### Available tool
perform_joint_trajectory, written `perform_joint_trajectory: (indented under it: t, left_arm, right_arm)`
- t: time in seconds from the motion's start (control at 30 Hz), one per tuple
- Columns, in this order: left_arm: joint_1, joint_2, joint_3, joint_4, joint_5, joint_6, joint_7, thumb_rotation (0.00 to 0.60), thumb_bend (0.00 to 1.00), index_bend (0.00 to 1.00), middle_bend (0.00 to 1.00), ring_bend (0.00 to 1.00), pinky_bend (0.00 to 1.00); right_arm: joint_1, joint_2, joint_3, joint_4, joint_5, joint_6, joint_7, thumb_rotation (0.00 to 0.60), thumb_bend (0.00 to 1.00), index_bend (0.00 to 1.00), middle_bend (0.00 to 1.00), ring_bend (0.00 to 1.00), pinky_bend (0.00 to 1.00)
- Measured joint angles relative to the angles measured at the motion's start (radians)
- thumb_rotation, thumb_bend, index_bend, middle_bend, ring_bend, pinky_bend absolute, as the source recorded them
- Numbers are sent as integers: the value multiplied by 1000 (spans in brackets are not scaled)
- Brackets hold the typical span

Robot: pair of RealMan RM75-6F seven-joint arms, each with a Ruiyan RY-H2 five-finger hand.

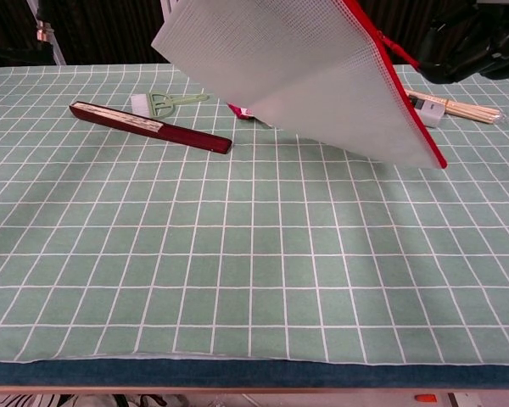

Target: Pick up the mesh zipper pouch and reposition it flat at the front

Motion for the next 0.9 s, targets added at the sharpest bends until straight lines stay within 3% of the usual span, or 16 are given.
perform_joint_trajectory:
  t: [0.9]
  left_arm:
    - [89,125,16,25,35,17,-93,600,416,639,106,0,29]
  right_arm:
    - [-58,108,71,101,75,-23,93,600,585,753,1000,1000,961]
